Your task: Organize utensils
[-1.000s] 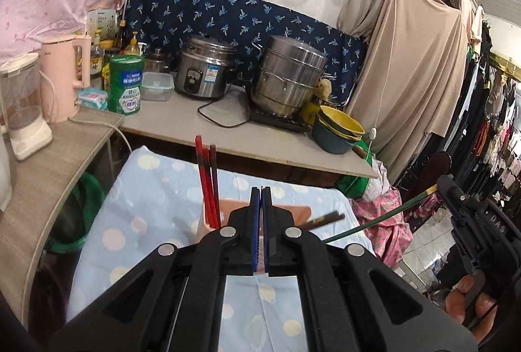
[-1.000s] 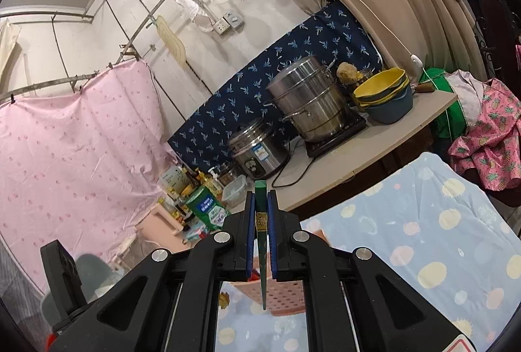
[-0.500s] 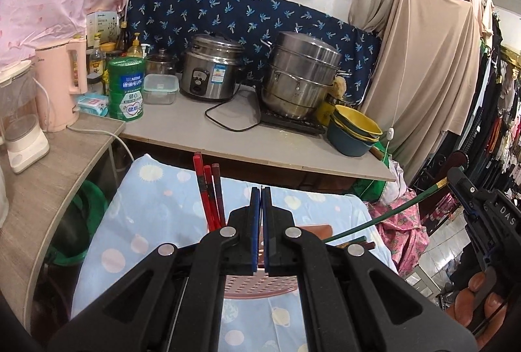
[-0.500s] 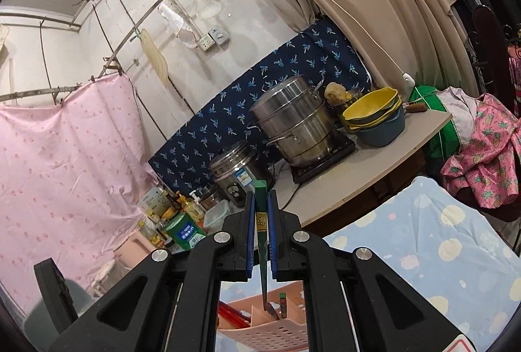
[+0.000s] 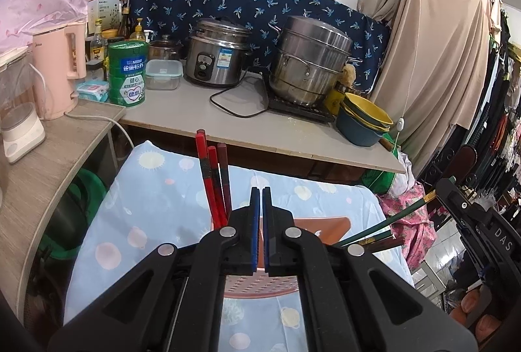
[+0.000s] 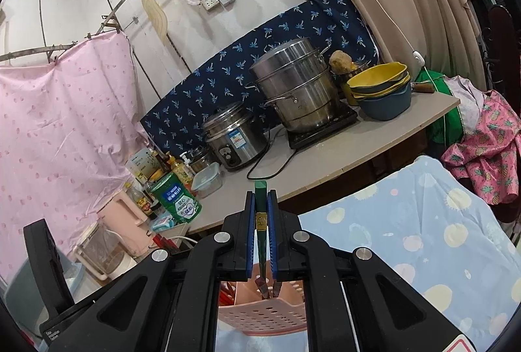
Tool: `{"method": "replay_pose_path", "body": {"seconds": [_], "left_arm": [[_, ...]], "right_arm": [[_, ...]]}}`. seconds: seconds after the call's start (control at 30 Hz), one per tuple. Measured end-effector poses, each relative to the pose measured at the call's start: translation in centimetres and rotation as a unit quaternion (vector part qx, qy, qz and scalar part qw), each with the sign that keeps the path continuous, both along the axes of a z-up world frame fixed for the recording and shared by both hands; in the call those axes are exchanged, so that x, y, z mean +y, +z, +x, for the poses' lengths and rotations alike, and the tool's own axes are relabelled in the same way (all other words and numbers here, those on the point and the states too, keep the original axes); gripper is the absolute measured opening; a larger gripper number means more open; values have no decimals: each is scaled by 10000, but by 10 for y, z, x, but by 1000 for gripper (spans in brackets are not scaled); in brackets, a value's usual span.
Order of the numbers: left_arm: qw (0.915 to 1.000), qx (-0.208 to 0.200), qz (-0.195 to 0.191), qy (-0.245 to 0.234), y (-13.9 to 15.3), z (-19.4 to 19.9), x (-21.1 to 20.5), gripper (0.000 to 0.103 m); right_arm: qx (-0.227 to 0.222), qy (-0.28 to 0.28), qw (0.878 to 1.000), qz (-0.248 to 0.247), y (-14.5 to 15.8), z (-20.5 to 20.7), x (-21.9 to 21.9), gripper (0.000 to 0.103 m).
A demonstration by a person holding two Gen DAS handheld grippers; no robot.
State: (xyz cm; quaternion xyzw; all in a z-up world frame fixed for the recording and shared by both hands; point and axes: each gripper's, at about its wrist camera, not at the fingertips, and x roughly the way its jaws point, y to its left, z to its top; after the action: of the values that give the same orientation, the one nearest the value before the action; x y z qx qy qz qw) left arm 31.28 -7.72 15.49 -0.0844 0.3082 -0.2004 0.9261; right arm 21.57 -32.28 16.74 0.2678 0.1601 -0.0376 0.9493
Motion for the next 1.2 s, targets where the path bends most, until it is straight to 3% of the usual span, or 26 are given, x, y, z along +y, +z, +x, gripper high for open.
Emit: {"method": "replay_pose_path", "body": {"seconds": [0.07,0.13,0.2,0.27,0.63,1.0,1.2], "left_arm": [[10000,-5,-12,18,-1,-1,0,2],[10000,39,-29,12,-2,-2,0,7],[10000,65,-14,38,-3,-3,1,21],[9999,31,38,95,-3,-6,2,27],[9991,29,346,232,-9,-33,7,36],[9948,90,960,340,-20,-71,7,37],[9927,93,1131,401,-22,-87,11,49]], "right_arm": [[24,-2,10000,-57,-1,0,2,8],[-4,-38,9999,-94,0,-3,3,17],[-22,-28,10000,-82,0,-5,3,20],[-19,-20,10000,-96,1,-7,4,24],[110,82,9998,-107,-3,-31,10,28],[679,352,9945,-719,-21,-64,45,34],[974,493,9899,-910,-30,-75,57,39]]}}
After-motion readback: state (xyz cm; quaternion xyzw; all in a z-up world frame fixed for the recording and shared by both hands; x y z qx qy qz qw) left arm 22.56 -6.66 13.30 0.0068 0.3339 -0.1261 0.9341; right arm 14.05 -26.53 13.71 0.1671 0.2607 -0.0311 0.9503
